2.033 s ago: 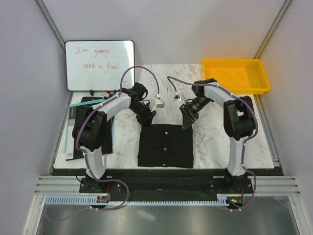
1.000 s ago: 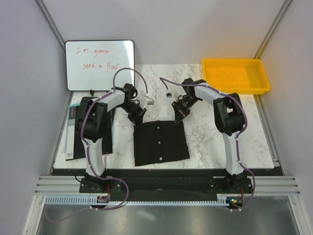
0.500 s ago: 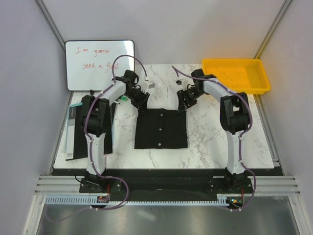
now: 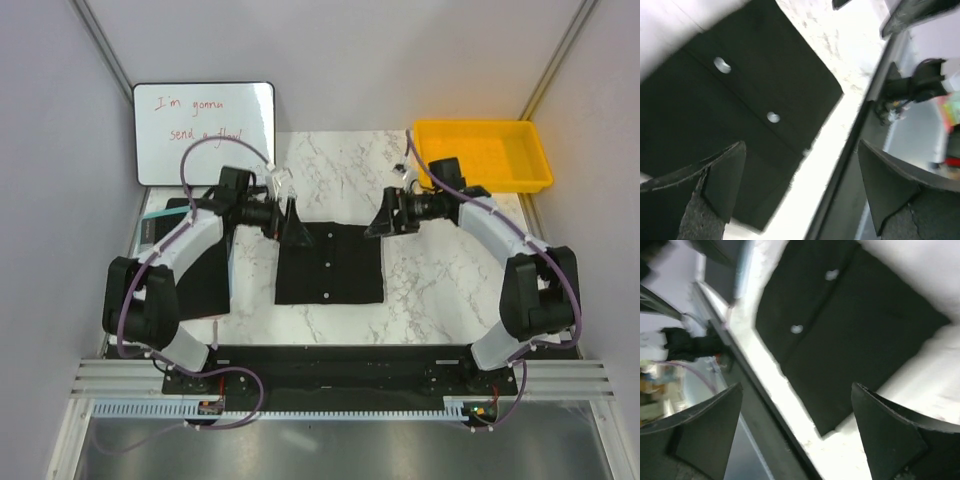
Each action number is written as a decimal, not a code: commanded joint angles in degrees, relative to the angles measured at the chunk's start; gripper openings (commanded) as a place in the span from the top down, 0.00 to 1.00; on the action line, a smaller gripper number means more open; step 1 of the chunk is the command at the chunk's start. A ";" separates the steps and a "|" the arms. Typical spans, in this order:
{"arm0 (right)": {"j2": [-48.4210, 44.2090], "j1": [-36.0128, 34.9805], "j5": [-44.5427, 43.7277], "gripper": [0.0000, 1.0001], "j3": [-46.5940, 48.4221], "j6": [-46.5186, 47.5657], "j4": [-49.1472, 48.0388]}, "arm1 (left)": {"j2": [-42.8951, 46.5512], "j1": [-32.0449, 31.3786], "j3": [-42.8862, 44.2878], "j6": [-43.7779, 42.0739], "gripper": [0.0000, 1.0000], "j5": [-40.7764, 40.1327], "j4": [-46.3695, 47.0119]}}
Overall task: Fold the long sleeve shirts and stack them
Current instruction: Fold the shirt
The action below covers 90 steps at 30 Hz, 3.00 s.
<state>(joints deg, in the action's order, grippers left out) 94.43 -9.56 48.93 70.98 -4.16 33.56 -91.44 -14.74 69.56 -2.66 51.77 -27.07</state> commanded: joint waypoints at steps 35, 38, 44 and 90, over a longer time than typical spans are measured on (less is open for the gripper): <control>21.94 -6.43 -26.34 0.07 28.60 27.28 19.79 | 10.43 -1.78 -14.76 16.83 0.07 -13.20 13.98; 17.81 -6.43 -23.36 0.07 25.72 25.44 18.48 | 0.62 -1.78 -4.57 9.70 0.12 -20.03 10.12; 14.20 -6.52 -19.66 0.13 22.63 20.34 17.68 | -13.76 -1.87 8.04 2.74 0.23 -21.80 3.69; 20.08 -10.38 -25.99 0.59 23.59 20.16 13.01 | -4.61 -7.76 -33.09 54.33 0.26 -22.06 43.41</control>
<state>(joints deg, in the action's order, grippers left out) 118.34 -18.96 20.69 93.67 17.54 45.93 -91.98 -22.02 35.88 47.77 32.60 9.10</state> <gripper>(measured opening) 0.419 0.761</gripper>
